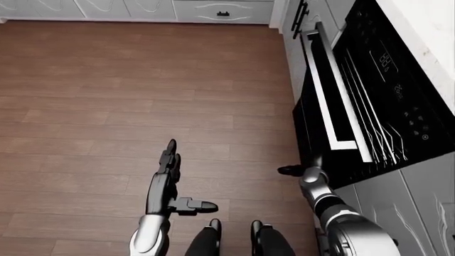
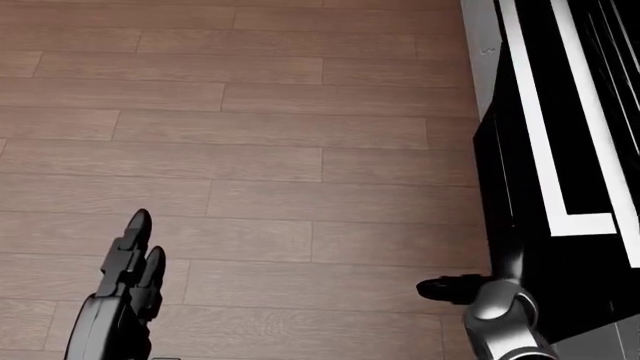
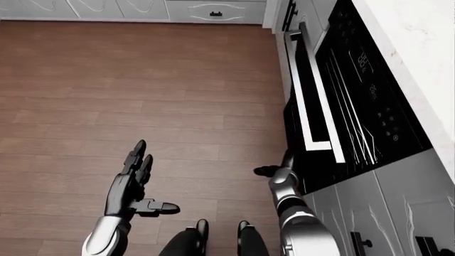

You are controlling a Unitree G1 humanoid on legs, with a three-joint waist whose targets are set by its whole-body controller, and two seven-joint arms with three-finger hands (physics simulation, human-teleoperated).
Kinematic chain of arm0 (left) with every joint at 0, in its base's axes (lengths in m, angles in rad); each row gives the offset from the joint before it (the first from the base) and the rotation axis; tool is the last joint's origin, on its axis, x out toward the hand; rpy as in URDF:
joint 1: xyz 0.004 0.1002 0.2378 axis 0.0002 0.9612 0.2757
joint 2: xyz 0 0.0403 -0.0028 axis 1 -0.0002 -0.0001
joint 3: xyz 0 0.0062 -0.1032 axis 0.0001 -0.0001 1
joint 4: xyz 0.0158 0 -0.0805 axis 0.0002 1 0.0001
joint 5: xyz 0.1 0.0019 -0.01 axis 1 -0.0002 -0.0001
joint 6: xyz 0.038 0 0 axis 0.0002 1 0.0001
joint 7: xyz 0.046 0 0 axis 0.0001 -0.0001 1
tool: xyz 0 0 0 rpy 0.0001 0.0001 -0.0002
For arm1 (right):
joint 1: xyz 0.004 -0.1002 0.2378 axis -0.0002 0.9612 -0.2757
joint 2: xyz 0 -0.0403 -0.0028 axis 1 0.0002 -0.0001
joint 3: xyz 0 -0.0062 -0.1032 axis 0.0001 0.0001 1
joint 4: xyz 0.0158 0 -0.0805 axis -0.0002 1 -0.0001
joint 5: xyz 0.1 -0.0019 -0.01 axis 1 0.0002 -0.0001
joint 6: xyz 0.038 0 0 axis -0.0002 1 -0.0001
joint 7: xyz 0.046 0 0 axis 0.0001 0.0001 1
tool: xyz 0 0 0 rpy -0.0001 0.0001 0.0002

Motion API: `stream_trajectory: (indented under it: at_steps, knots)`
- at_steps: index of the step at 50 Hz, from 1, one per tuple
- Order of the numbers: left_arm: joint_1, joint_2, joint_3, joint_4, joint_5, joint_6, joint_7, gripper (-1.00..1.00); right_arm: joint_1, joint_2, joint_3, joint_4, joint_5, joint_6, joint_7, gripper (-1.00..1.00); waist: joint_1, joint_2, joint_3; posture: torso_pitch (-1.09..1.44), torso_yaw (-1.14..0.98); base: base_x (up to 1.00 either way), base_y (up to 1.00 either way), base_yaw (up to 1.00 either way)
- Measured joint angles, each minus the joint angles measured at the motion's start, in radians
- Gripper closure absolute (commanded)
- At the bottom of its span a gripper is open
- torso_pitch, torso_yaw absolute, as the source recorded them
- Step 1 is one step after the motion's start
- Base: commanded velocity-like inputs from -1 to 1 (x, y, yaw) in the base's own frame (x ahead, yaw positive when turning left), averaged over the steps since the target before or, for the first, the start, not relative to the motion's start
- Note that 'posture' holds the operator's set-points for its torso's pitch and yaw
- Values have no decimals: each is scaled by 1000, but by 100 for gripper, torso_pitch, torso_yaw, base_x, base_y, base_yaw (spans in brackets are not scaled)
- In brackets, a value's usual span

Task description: Close the dishwasher door

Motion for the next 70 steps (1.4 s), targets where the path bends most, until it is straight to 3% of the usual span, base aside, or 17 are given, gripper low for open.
stream_trajectory:
  at_steps: [27,70]
  knots:
    - [-7,0,3,30,1,-16,2,-100,20,-46,-13,-1,15,22,2,-100,-4,0,-2,43,0,0,0,0]
    - [-8,0,-2,23,4,-13,4,-100,35,-134,-30,-50,58,103,58,-100,1,12,21,43,0,0,0,0]
